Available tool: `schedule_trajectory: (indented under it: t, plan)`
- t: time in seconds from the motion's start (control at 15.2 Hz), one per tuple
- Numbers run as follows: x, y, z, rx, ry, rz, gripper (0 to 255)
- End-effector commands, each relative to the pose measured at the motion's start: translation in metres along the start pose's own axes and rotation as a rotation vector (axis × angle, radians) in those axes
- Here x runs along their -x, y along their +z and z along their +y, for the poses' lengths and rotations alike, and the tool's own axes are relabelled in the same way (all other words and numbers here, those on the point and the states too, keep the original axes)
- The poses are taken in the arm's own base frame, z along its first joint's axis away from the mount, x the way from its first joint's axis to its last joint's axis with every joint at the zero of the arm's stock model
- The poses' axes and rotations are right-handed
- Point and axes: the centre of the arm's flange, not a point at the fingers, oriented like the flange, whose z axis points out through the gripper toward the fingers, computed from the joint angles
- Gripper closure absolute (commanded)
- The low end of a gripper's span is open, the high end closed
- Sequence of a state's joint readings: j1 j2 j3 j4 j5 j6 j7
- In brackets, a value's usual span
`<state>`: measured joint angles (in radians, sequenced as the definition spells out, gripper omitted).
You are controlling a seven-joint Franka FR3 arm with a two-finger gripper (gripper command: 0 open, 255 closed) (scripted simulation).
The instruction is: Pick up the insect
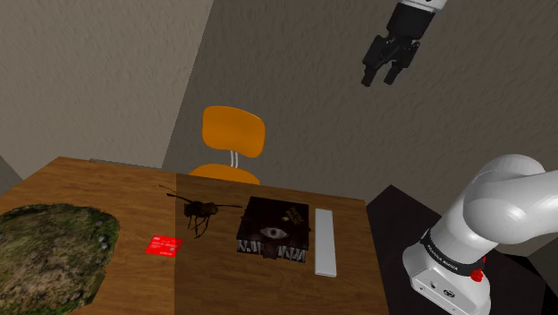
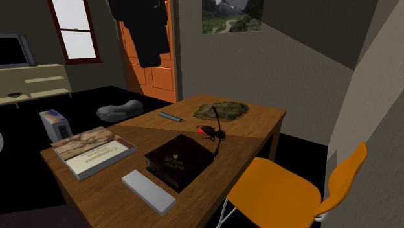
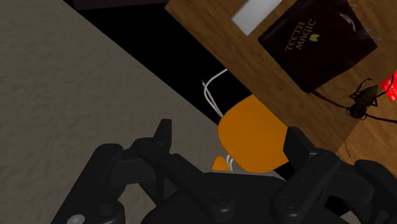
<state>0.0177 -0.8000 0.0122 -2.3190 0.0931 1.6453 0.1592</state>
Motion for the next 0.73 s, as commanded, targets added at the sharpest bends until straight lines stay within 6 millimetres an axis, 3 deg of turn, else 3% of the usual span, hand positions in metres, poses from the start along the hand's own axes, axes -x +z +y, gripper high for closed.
schedule_trajectory:
  t: [0.0,0.66]
  plan:
    - [0.0,0.0,0.0,0.0,0.0,0.0,0]
    - [0.006,0.077,-0.113,0.038,0.07,-0.001,0]
